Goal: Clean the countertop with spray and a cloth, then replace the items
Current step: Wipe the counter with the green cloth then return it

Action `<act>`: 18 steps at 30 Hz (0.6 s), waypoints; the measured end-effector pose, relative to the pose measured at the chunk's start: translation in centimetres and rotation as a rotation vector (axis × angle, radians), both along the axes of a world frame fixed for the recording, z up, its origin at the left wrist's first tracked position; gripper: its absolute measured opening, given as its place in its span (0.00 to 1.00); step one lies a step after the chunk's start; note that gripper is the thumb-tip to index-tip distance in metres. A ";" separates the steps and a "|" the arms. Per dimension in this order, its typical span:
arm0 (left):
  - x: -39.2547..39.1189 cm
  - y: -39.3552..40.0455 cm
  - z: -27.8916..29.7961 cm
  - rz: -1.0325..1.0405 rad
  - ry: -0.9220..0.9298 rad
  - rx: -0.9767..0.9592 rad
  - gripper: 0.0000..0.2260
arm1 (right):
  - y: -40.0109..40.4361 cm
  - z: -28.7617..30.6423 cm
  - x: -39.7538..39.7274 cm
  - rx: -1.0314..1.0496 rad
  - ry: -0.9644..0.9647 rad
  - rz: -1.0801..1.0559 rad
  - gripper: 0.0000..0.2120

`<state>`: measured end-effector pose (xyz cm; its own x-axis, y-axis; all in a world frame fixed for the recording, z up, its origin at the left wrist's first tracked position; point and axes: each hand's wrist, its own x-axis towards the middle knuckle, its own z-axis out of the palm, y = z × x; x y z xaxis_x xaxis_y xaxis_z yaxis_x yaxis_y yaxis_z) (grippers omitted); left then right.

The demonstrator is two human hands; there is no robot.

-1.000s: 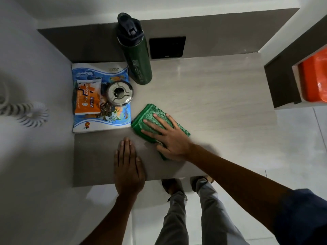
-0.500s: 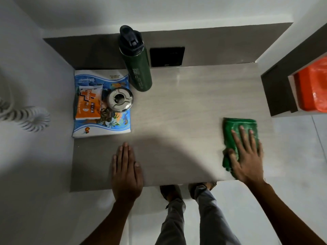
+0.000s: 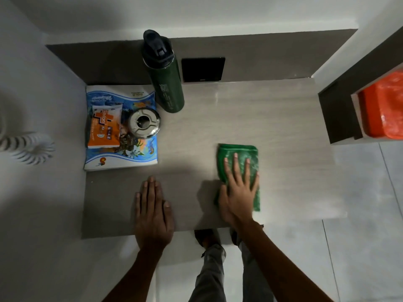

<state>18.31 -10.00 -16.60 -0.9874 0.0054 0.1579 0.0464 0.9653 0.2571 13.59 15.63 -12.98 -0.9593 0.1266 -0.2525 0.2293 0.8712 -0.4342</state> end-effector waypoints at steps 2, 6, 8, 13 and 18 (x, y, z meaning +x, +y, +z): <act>-0.1 0.0 0.0 0.001 -0.020 -0.007 0.28 | -2.3 0.2 -3.4 -0.041 0.028 0.148 0.36; -0.2 -0.2 0.1 -0.002 -0.064 -0.010 0.28 | -5.6 0.4 -10.3 -0.008 0.026 0.395 0.35; -0.2 -0.2 0.0 0.013 -0.062 -0.013 0.28 | -6.8 0.2 -12.7 0.038 0.032 0.488 0.33; -0.1 0.0 -0.1 0.014 -0.056 -0.019 0.27 | -6.7 -0.3 -15.6 0.126 0.099 0.545 0.31; -0.3 -0.1 -0.1 0.025 -0.042 0.004 0.27 | -4.1 -0.3 -17.0 0.134 0.120 0.439 0.31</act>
